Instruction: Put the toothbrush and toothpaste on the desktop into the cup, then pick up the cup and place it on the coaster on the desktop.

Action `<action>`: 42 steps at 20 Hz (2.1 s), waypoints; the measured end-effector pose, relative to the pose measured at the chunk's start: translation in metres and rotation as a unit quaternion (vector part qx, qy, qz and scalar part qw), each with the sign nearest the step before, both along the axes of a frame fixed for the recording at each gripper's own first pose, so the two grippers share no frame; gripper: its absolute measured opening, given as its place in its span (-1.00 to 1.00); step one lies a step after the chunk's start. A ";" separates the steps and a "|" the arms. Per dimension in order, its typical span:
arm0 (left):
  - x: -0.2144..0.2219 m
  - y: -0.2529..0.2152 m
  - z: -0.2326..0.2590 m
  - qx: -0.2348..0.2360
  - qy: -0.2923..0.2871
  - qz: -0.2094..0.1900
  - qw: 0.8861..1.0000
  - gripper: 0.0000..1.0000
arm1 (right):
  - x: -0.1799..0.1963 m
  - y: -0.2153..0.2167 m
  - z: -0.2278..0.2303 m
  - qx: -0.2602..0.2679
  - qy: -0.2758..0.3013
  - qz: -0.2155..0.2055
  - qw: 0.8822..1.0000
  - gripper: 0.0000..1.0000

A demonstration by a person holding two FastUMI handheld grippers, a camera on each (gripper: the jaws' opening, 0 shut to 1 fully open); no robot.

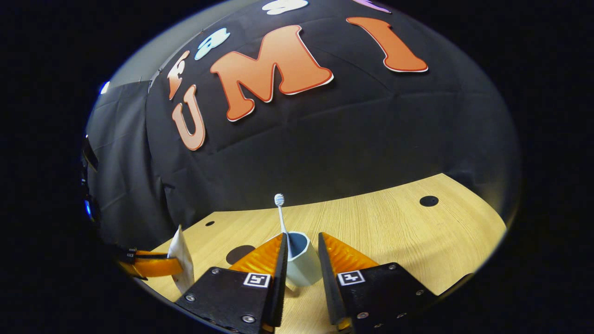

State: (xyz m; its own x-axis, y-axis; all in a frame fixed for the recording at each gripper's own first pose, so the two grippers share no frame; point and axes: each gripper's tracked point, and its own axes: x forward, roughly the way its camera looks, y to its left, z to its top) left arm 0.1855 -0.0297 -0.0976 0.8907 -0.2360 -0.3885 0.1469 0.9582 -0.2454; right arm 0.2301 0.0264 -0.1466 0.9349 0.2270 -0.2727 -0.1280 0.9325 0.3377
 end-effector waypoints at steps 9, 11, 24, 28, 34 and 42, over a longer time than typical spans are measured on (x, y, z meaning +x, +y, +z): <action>0.098 -0.031 0.031 -0.051 -0.079 -0.006 0.996 -0.55 | -0.045 -0.005 0.013 -0.008 -0.009 0.006 1.000 0.41; 0.115 -0.038 0.044 -0.063 -0.093 -0.009 0.994 -0.55 | -0.054 -0.009 0.013 -0.020 -0.008 0.006 1.000 0.51; 0.172 -0.067 0.069 -0.107 -0.169 -0.024 0.979 -0.55 | -0.082 0.000 0.001 -0.055 -0.005 0.013 0.998 0.80; 0.187 -0.077 0.070 -0.116 -0.187 -0.026 0.975 -0.56 | -0.089 -0.009 -0.010 -0.055 0.005 0.000 0.998 0.80; 0.201 -0.097 0.042 -0.141 -0.162 -0.043 0.976 -0.55 | -0.099 -0.013 -0.020 -0.054 0.018 -0.012 0.998 0.80; 0.204 -0.097 0.007 -0.132 -0.123 -0.029 0.983 -0.55 | -0.103 -0.011 -0.024 -0.055 0.022 -0.016 0.998 0.80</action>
State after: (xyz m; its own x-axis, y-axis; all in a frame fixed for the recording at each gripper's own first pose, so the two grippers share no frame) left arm 0.3895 -0.1269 -0.0904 0.9319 -0.3532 -0.0820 0.2855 0.8542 -0.4347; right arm 0.1270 0.0156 -0.1702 0.9277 0.1636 -0.3355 -0.0846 0.9676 0.2380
